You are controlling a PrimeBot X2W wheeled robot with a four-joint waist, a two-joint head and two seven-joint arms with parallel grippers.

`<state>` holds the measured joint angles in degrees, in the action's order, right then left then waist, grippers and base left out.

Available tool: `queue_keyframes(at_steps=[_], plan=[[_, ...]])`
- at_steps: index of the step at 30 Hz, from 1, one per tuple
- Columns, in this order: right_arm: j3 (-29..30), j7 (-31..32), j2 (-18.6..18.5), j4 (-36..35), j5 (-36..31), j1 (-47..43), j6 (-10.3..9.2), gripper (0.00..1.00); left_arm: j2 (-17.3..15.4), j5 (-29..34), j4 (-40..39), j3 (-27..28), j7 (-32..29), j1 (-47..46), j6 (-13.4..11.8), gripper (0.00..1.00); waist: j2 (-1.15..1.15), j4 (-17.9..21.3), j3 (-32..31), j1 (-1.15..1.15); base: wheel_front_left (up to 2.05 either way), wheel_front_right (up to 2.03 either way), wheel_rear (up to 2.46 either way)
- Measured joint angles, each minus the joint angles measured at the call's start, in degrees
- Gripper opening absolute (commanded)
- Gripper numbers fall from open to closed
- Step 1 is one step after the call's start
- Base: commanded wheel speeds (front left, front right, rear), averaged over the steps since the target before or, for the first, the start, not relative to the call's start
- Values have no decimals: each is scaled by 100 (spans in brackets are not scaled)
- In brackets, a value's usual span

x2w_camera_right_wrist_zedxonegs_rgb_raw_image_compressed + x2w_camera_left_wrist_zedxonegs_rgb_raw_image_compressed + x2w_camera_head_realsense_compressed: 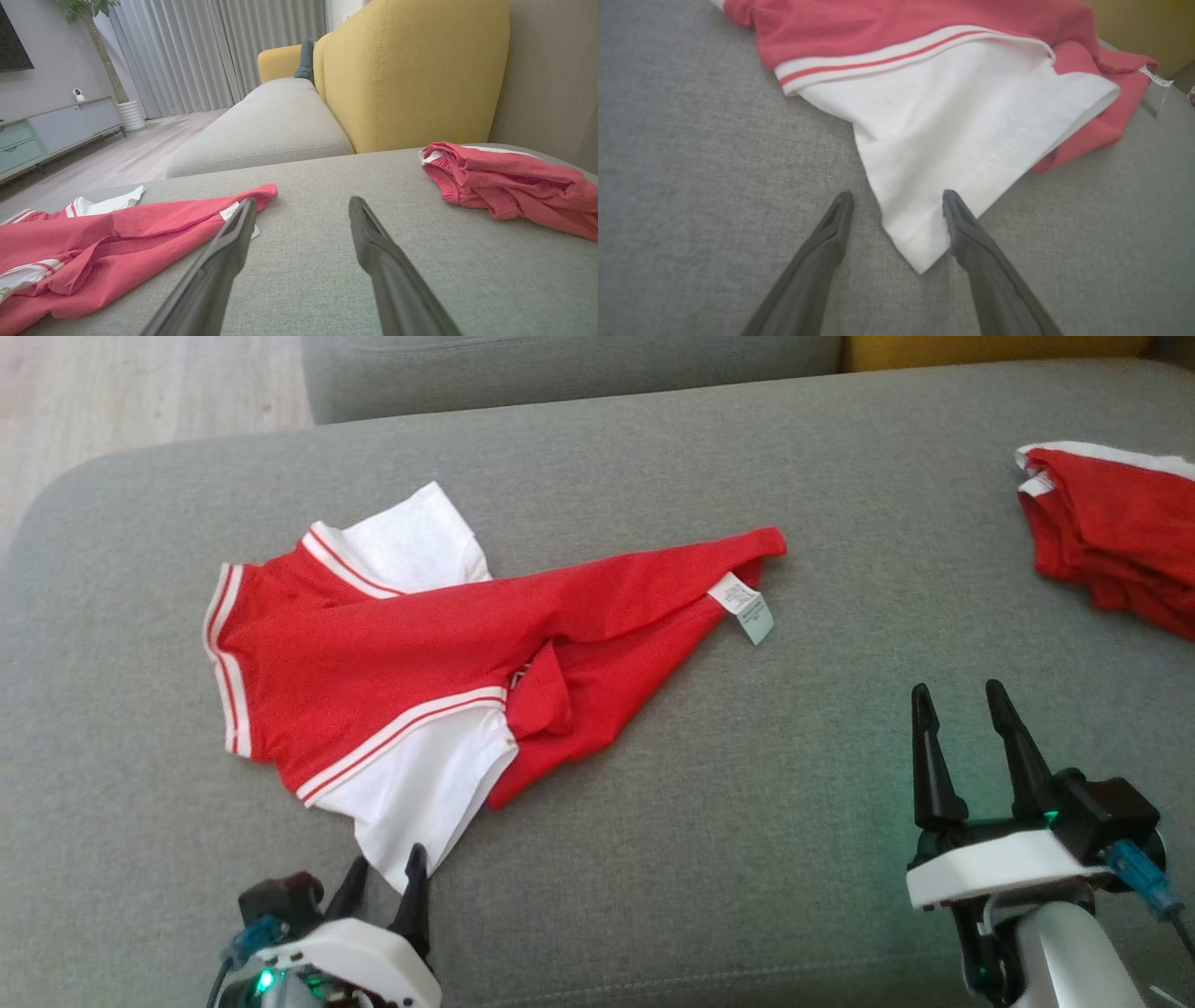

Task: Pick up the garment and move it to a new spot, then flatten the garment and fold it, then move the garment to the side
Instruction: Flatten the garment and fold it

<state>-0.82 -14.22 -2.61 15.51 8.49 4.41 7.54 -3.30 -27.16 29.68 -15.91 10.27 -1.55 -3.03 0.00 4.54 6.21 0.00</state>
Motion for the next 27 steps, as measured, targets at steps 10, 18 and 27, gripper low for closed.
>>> queue_keyframes(at_steps=[10, 18, 27], plan=[[23, 0, 0, 0, 0, 82, 0, 100, -42, -21, 400, -67, -8, -321, -71, 0, 0, 181, 63, 0, 0, 0, 0], [98, 0, 0, 3, -7, 78, 0, 100, 8, -21, 270, -182, 172, -340, -47, 0, 0, 12, 13, 0, 0, 0, 0], [343, 268, -2, 584, -424, 693, 0, 100, -23, -12, -1060, 36, 353, -220, -159, 0, 0, -615, -8, 0, 0, 0, 0]])
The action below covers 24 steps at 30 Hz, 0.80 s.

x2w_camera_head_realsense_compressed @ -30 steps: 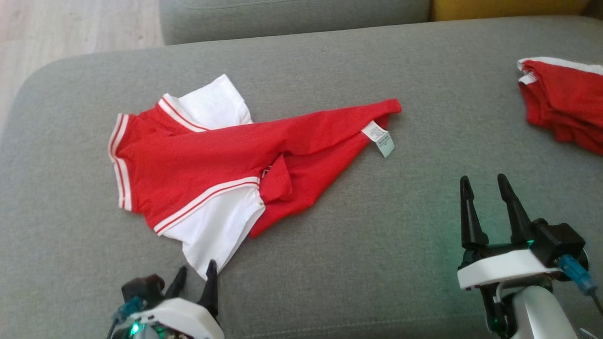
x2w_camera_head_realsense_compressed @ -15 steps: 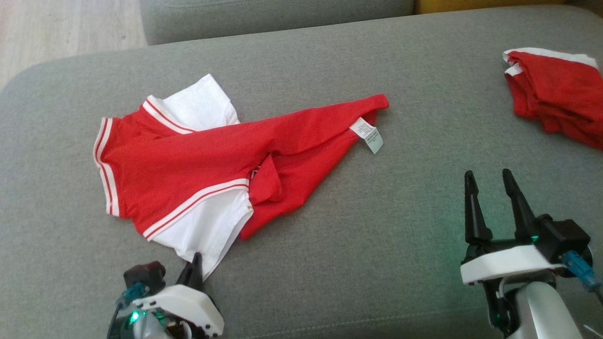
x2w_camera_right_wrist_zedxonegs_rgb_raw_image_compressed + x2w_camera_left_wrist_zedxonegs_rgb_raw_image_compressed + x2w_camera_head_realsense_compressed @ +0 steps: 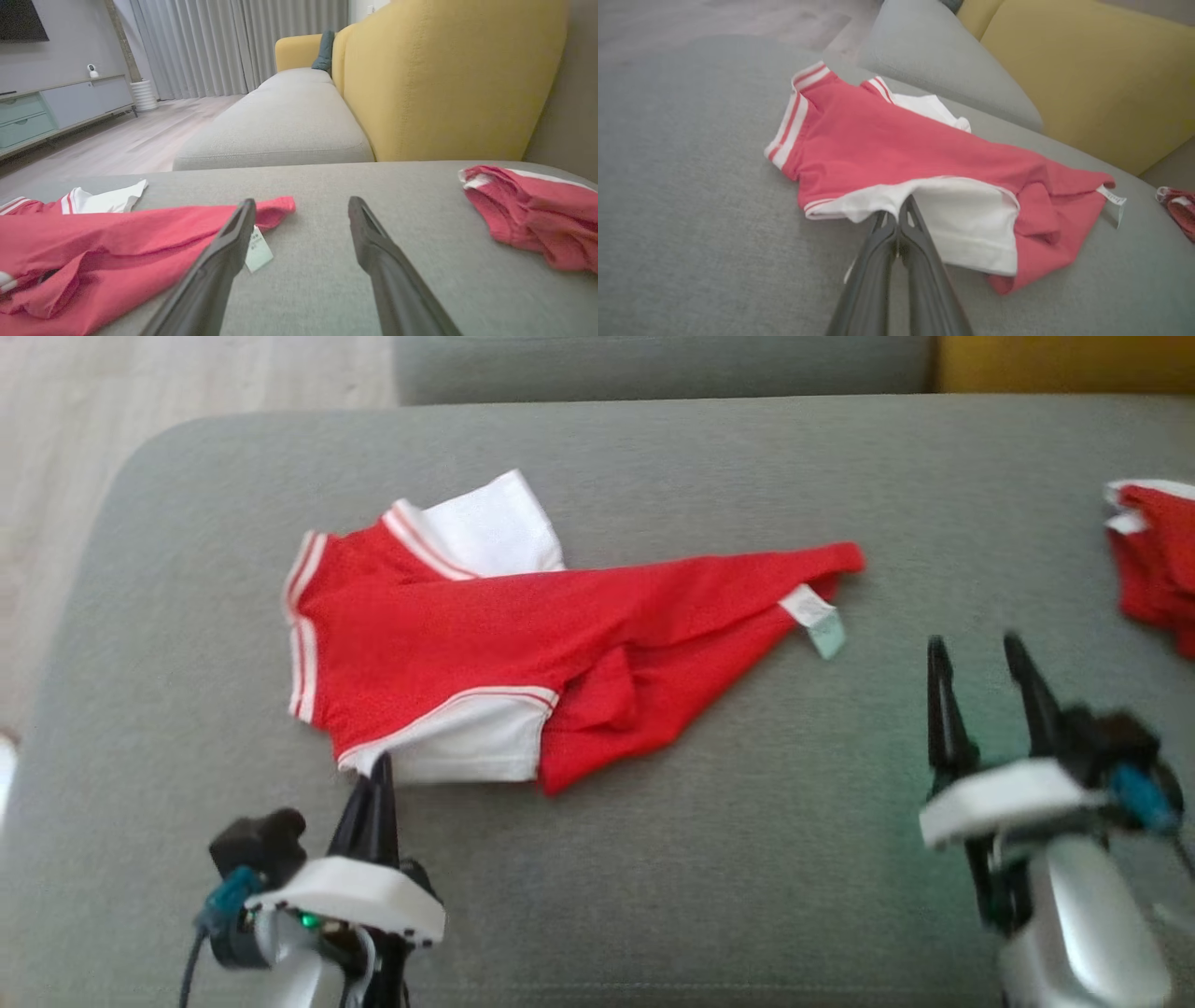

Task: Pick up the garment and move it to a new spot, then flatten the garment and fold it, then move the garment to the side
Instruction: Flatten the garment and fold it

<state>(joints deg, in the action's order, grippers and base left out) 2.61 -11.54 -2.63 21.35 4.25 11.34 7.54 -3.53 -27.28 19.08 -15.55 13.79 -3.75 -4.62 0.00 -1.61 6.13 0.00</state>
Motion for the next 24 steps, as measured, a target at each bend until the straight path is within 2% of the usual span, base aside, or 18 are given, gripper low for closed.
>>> queue_keyframes(at_steps=[4, 8, 15, 24], plan=[[208, 165, -1, 388, -229, 706, 0, 100, -16, 1, -542, 131, 8, 1, -92, 0, 0, -272, 74, 0, 0, 0, 0], [355, 334, -9, 771, -269, 1042, 0, 100, -52, 1, -869, 235, 43, 9, -198, 0, 0, -519, 190, 0, 0, 0, 0], [271, 289, -7, 1202, 19, 1006, 0, 100, -103, -9, -959, 290, 42, 217, -247, 0, 0, -794, 400, 0, 0, 0, 0], [25, 56, -8, 1548, 412, 522, 0, 100, -101, -10, -955, 298, 42, 252, -263, 0, 0, -797, 559, 0, 0, 0, 0]])
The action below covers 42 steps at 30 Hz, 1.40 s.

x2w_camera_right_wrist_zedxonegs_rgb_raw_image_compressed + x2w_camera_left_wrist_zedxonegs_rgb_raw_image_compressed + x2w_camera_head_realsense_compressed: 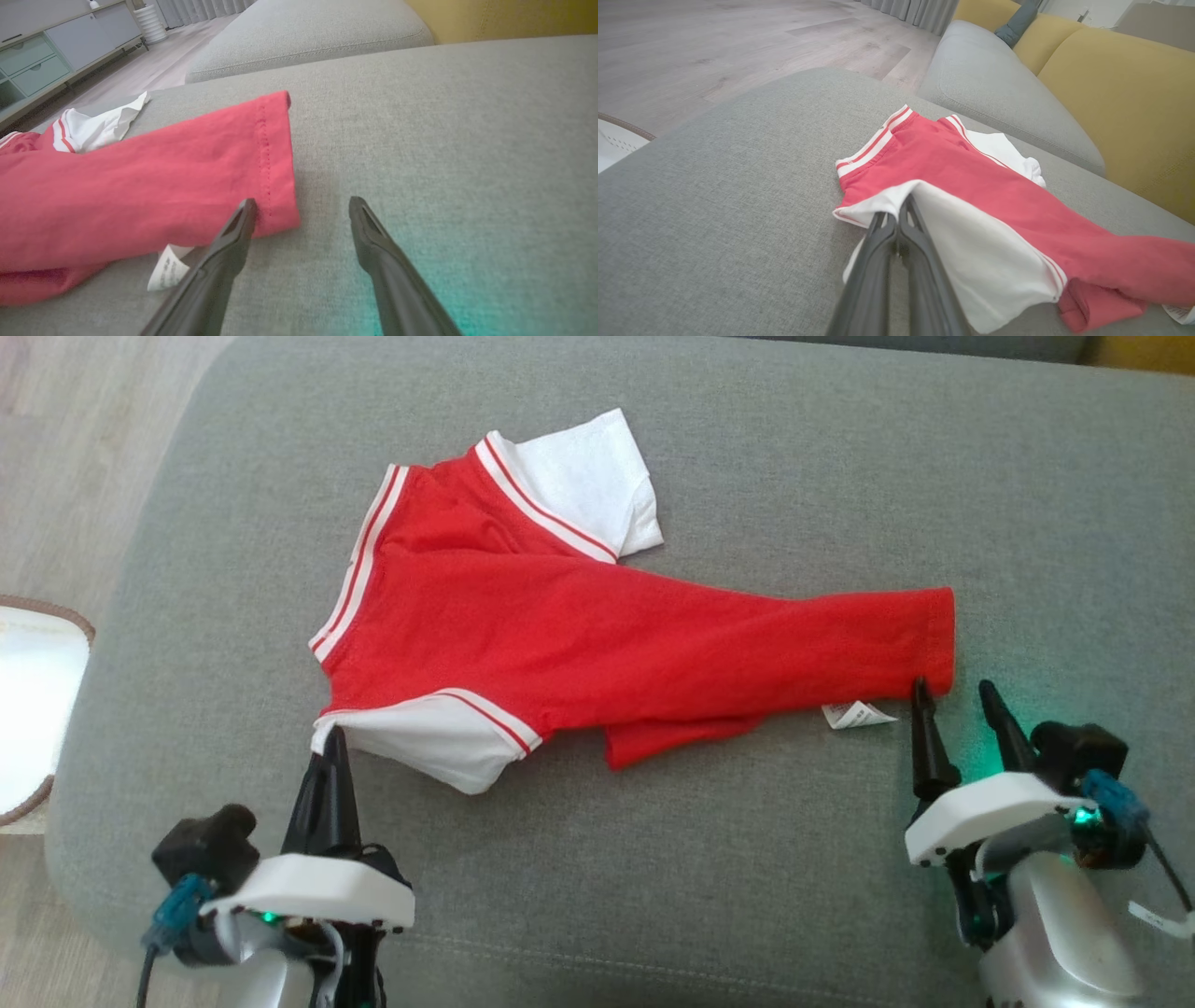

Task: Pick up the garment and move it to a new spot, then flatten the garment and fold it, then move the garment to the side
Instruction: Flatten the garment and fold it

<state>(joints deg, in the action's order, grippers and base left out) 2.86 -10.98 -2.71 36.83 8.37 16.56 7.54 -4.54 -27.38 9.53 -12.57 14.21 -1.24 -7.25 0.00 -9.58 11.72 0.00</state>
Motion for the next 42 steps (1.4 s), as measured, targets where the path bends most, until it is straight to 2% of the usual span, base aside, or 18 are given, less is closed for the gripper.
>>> queue_keyframes(at_steps=[16, 17, 19, 20, 22, 26, 29, 33, 38, 42], plan=[[-407, -120, -2, 448, 7, 430, 0, 100, 15, 1, 103, -125, 1, -103, 20, 0, 0, 130, 183, 0, 0, 0, 0], [-432, -120, -3, 501, -1, 480, 0, 84, 16, 1, 119, -126, 1, -126, 20, 0, 0, 125, 188, 0, 0, 0, 0], [-469, -120, -2, 589, -51, 566, 0, 46, 18, 1, 124, -130, 1, -162, 21, 0, 0, 109, 192, 0, 0, 0, 0], [-485, -121, -3, 626, -49, 602, 0, 36, 18, 1, 125, -130, 1, -164, 21, 0, 0, 102, 194, 0, 0, 0, 0], [-526, -122, -3, 660, -49, 645, 0, 0, 18, 1, 135, -129, 1, -163, 21, 0, 0, 98, 187, 0, 0, 0, 0], [-582, -222, -4, 556, -42, 628, 0, 0, 18, 1, 131, -124, 1, -163, 21, 0, 0, 124, 141, 0, 0, 0, 0], [-633, -269, -5, 182, 18, 576, 0, 0, 14, 1, 76, -108, 1, -162, 22, 0, 0, 190, 76, 0, 0, 0, 0], [-738, -299, -7, -620, 143, 242, 0, 0, 11, 0, -164, -10, 2, -158, 27, 0, 0, 348, -32, 0, 0, 0, 0], [-775, -302, -4, -1802, 253, -328, 0, 0, -13, -55, -728, 84, 8, -165, 155, 0, 0, 590, -233, 0, 0, 0, 0], [-626, -141, -2, -2913, 435, -505, 0, 0, -181, -79, -1304, 110, -19, -304, 243, 0, 0, 780, -448, 0, 0, 0, 0]])
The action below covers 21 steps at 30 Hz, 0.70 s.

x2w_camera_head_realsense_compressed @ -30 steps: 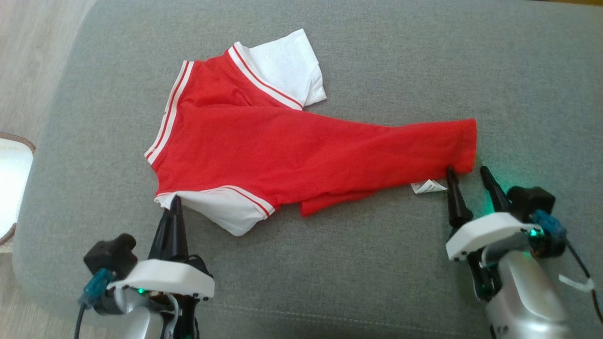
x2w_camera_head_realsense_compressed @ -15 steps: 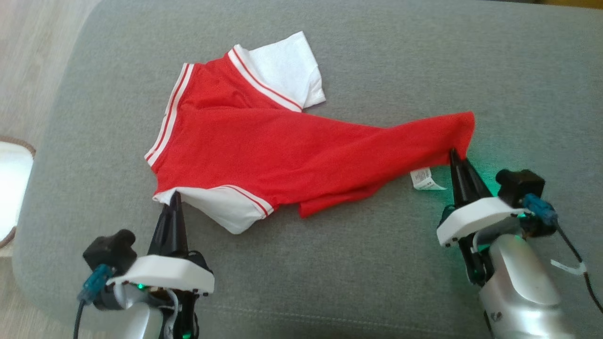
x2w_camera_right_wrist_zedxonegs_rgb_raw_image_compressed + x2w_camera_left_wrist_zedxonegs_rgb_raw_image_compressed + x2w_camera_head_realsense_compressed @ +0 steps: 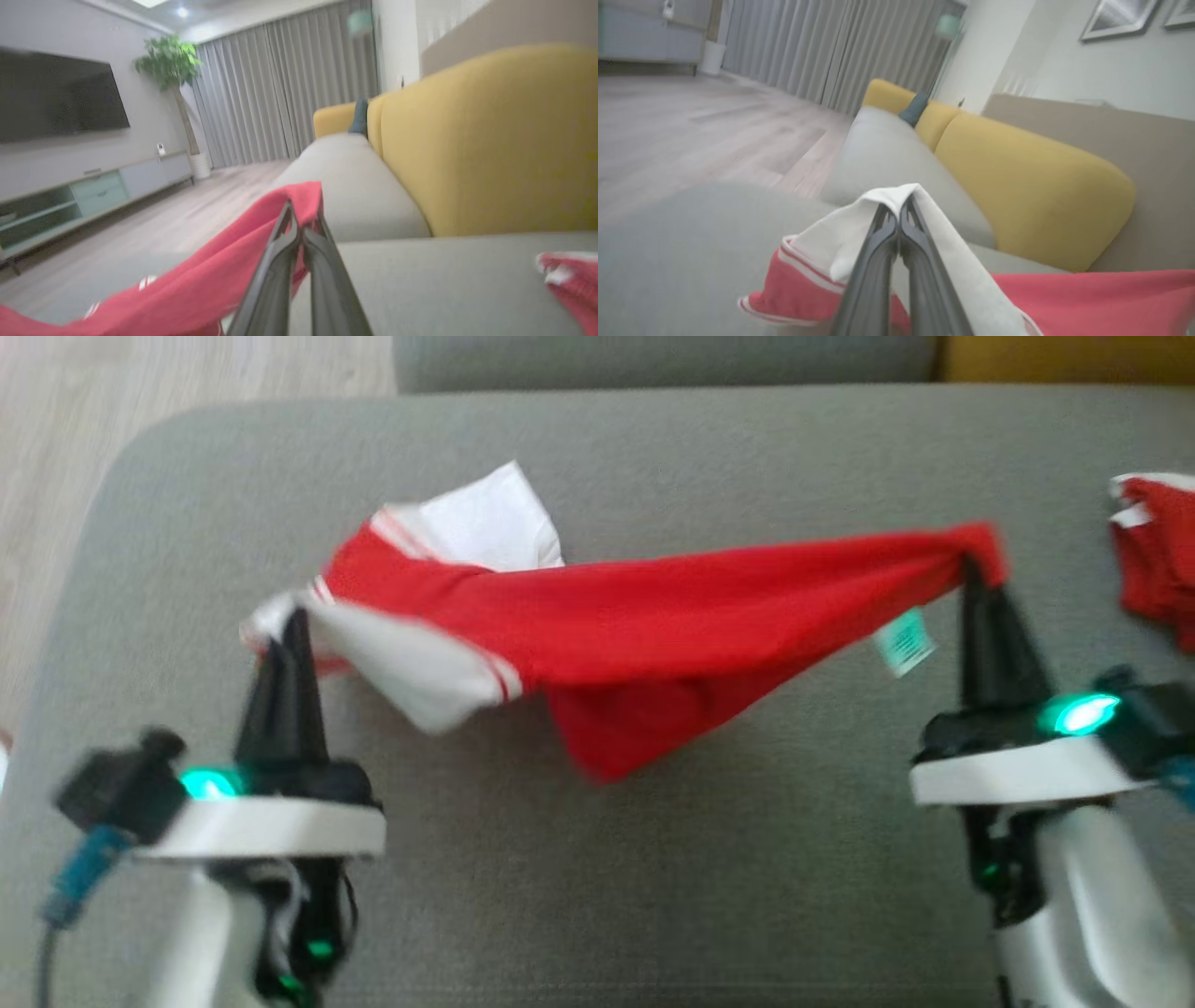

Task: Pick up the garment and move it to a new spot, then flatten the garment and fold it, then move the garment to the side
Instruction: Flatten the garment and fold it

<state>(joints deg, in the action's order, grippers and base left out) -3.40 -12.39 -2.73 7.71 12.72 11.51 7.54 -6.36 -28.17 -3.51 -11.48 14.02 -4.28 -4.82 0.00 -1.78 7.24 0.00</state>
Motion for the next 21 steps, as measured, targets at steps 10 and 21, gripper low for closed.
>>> queue_keyframes(at_steps=[10, 21], plan=[[385, 549, 1, -2392, -74, -20, 0, 0, -613, 452, -1982, 14, -847, -1375, 35, 0, 0, 391, -574, 0, 0, 0, 0], [946, 1203, 0, -3698, -105, 374, 0, 0, -946, 580, -2429, 104, -1739, -3063, 126, 0, 0, 611, -494, 0, 0, 0, 0]])
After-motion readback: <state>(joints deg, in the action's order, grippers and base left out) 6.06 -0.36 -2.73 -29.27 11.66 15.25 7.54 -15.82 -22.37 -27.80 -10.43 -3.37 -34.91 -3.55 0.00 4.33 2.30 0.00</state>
